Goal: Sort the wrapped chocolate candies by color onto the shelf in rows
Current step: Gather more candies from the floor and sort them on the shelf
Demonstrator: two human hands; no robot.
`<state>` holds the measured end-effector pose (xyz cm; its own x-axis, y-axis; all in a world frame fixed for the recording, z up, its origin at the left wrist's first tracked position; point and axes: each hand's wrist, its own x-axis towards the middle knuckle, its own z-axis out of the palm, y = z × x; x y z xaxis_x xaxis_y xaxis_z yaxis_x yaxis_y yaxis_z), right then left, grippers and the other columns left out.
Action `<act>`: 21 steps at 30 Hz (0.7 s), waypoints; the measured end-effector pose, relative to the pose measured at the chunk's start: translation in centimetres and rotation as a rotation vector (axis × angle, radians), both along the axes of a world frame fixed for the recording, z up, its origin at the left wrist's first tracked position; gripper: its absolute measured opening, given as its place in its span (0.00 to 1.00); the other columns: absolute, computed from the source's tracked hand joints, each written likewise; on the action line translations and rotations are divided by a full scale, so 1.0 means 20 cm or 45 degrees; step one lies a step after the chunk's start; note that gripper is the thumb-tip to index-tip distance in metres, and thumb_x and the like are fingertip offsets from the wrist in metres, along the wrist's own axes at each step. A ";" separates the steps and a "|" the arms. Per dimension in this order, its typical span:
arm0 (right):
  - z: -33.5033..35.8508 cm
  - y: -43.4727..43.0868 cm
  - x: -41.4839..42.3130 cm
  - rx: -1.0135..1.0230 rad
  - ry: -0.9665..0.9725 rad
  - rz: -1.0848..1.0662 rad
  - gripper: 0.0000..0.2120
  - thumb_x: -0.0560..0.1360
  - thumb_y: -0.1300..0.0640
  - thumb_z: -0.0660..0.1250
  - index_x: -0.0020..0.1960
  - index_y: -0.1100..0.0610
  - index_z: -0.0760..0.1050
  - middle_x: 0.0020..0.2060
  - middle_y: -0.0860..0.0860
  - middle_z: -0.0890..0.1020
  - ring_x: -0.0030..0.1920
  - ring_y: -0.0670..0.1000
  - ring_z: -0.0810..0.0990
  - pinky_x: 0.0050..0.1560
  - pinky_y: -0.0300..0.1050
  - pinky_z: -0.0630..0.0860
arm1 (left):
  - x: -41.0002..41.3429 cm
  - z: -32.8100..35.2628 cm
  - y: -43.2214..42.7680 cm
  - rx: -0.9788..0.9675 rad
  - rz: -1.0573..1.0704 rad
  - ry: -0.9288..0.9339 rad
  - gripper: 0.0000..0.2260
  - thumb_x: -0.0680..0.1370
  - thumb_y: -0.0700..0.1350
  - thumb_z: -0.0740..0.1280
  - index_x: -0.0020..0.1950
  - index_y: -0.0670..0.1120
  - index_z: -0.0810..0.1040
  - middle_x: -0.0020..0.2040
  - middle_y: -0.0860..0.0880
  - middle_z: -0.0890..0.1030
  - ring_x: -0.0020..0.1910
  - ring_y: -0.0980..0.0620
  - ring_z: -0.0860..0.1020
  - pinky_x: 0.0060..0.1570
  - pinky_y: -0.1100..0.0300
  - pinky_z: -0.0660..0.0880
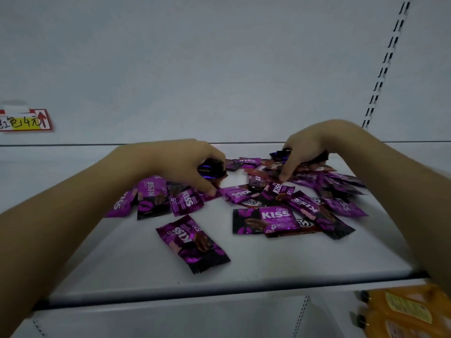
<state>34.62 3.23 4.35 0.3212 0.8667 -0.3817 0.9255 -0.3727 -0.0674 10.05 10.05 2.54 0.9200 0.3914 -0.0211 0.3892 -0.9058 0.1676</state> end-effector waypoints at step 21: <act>-0.06 -0.13 -0.08 0.470 0.262 0.234 0.20 0.68 0.45 0.73 0.50 0.60 0.77 0.37 0.60 0.81 0.32 0.53 0.75 0.36 0.46 0.71 | 0.00 -0.03 0.01 0.387 0.181 0.002 0.12 0.74 0.47 0.70 0.41 0.55 0.66 0.36 0.57 0.72 0.36 0.54 0.71 0.34 0.59 0.66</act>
<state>33.06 0.61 3.20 0.0996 0.9921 -0.0763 0.9274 -0.1203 -0.3542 10.09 10.24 2.03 0.8556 0.5048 0.1147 0.5156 -0.8506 -0.1027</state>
